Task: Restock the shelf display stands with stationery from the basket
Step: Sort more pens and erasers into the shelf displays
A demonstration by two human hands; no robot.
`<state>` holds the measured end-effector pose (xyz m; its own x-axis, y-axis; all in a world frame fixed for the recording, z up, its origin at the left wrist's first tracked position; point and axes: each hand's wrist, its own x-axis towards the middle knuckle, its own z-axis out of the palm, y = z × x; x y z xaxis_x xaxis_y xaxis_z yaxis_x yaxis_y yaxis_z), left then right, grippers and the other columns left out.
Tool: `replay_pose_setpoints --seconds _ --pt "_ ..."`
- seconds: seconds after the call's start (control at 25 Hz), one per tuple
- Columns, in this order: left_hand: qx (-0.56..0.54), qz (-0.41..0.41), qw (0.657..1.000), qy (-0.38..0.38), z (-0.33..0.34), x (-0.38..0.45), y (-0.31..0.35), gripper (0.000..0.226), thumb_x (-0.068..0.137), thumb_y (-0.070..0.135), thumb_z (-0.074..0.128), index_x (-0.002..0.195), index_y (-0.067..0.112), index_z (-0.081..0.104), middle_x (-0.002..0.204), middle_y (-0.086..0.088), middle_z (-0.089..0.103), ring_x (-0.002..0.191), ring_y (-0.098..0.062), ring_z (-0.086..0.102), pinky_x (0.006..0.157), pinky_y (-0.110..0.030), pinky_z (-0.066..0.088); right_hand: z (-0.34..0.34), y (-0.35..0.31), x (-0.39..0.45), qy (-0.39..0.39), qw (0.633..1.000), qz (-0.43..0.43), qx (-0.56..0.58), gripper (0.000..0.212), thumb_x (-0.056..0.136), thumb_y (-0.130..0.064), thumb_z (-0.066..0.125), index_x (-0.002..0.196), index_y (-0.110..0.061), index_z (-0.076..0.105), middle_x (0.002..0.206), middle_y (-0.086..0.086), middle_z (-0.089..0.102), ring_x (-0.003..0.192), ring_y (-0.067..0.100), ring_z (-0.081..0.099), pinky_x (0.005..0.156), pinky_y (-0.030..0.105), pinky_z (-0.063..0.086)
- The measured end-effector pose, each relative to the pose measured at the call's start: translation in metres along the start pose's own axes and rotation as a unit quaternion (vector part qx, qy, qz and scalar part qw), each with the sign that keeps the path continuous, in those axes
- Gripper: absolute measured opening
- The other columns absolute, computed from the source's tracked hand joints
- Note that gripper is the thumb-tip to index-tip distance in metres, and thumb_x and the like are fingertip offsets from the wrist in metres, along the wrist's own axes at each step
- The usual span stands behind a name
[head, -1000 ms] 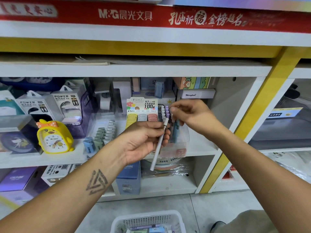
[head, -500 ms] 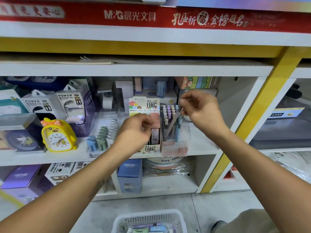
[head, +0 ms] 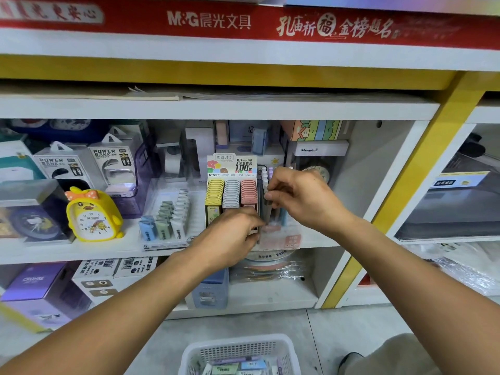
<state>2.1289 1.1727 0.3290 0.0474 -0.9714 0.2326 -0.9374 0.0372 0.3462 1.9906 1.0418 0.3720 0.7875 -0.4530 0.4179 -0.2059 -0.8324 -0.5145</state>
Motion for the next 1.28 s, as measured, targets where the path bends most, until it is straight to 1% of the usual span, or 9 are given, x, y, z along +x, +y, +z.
replay_pose_setpoints --seconds 0.36,0.56,0.68,0.8,0.96,1.04,1.12,1.2,1.28 --pt "0.003 -0.018 1.0 -0.025 0.003 0.001 0.001 0.034 0.094 0.017 0.055 0.126 0.021 0.064 0.118 0.004 0.06 0.11 -0.015 0.055 0.094 -0.029 0.045 0.002 0.005 0.001 -0.017 1.0 0.019 0.012 0.005 0.091 -0.012 0.07 0.086 -0.013 0.069 0.076 0.003 0.074 0.07 0.012 0.07 0.068 0.034 0.055" --pt "0.0 -0.017 0.999 -0.034 0.002 0.002 0.0 0.035 0.092 0.013 0.056 0.124 0.02 0.067 0.115 0.003 0.063 0.107 -0.015 0.057 0.093 -0.025 0.045 0.007 0.012 0.001 -0.02 0.995 0.003 -0.096 0.024 0.096 -0.016 0.062 0.117 -0.018 0.075 0.107 0.002 0.076 0.095 0.018 0.067 0.079 0.021 0.044" --pt "-0.036 -0.048 0.998 -0.011 -0.003 0.0 0.003 0.034 0.088 0.008 0.056 0.117 0.018 0.07 0.108 0.002 0.066 0.096 -0.015 0.061 0.086 -0.028 0.05 0.003 0.005 0.0 0.043 0.996 0.048 -0.056 0.027 0.097 -0.018 0.058 0.121 -0.022 0.071 0.089 0.001 0.074 0.074 0.015 0.062 0.069 0.026 0.047" --pt "-0.054 -0.09 0.994 -0.022 -0.01 -0.011 0.004 0.029 0.083 0.005 0.058 0.107 0.012 0.072 0.102 -0.001 0.072 0.093 -0.016 0.065 0.084 -0.03 0.054 0.001 -0.018 -0.007 0.05 0.998 0.038 -0.025 0.021 0.093 -0.013 0.059 0.106 -0.019 0.074 0.08 0.001 0.073 0.071 0.016 0.065 0.071 0.029 0.052" --pt "-0.032 -0.135 0.966 -0.217 0.003 -0.044 -0.014 0.023 0.08 0.005 0.061 0.1 0.008 0.073 0.082 -0.005 0.075 0.064 -0.009 0.065 0.061 -0.026 0.055 0.039 -0.041 -0.032 -0.171 0.985 0.025 -0.032 0.019 0.087 -0.01 0.058 0.091 -0.019 0.074 0.065 -0.008 0.069 0.055 -0.003 0.064 0.055 0.008 0.044" --pt "-0.025 -0.169 0.924 -0.343 0.024 -0.067 -0.029 0.024 0.085 0.008 0.063 0.108 0.006 0.067 0.074 -0.003 0.071 0.053 -0.007 0.063 0.05 -0.023 0.05 0.078 -0.037 -0.06 -0.357 0.927 0.055 -0.104 0.017 0.088 -0.014 0.057 0.091 -0.02 0.072 0.061 -0.006 0.07 0.055 0.002 0.068 0.057 0.013 0.051" --pt "-0.014 -0.195 0.894 -0.403 0.057 -0.094 -0.044 0.029 0.087 0.012 0.066 0.115 0.004 0.064 0.074 -0.001 0.067 0.055 -0.009 0.063 0.049 -0.022 0.049 0.123 -0.022 -0.098 -0.489 0.854 0.081 -0.159 0.02 0.089 -0.013 0.056 0.1 -0.018 0.073 0.062 -0.006 0.068 0.066 0.011 0.073 0.07 0.024 0.059" --pt "-0.012 -0.219 0.879 -0.423 0.1 -0.123 -0.055 0.031 0.086 0.018 0.069 0.112 0.0 0.065 0.078 -0.008 0.069 0.054 -0.012 0.061 0.047 -0.022 0.049 0.168 0.0 -0.138 -0.525 0.826 0.136 -0.155 0.023 0.091 -0.011 0.058 0.111 -0.01 0.071 0.071 -0.005 0.067 0.075 0.018 0.074 0.078 0.032 0.06" --pt "-0.017 -0.236 0.866 -0.441 0.143 -0.148 -0.061 0.028 0.083 0.023 0.073 0.095 -0.001 0.066 0.081 -0.013 0.068 0.059 -0.017 0.06 0.049 -0.024 0.048 0.206 0.025 -0.177 -0.519 0.819 0.188 -0.156 0.029 0.093 -0.011 0.059 0.12 -0.005 0.067 0.101 0.008 0.071 0.094 0.024 0.071 0.086 0.034 0.058"
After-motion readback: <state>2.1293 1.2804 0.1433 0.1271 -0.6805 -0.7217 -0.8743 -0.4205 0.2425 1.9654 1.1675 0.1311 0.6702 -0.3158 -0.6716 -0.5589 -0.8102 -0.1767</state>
